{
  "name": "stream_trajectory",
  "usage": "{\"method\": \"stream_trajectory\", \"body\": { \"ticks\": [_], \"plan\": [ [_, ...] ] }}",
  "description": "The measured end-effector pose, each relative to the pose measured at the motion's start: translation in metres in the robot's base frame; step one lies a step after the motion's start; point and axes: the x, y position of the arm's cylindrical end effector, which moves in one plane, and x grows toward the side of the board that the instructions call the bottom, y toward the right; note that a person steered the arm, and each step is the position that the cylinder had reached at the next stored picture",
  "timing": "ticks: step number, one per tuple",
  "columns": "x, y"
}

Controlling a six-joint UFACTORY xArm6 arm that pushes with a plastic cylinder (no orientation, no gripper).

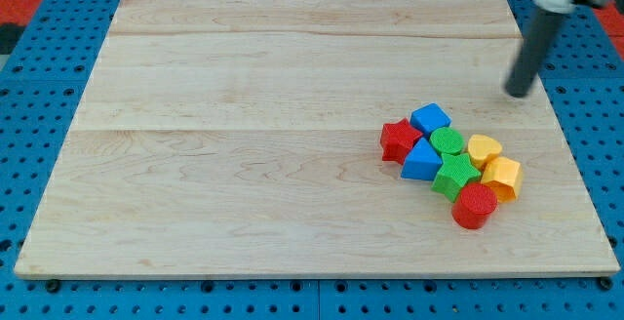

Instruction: Move the hexagon towards the bottom center

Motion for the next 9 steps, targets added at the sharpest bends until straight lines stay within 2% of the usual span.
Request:
{"method": "stream_trajectory", "body": {
  "ticks": [1,2,3,4,5,6,8,9],
  "plan": [
    [0.067,0.043],
    [0.116,0.013],
    [0.142,-0.007],
    [0.122,-0.039],
    [0.101,-0.115],
    [0.115,-0.138],
    [0.116,-0.072],
    [0.136,-0.088]
  ]
}}
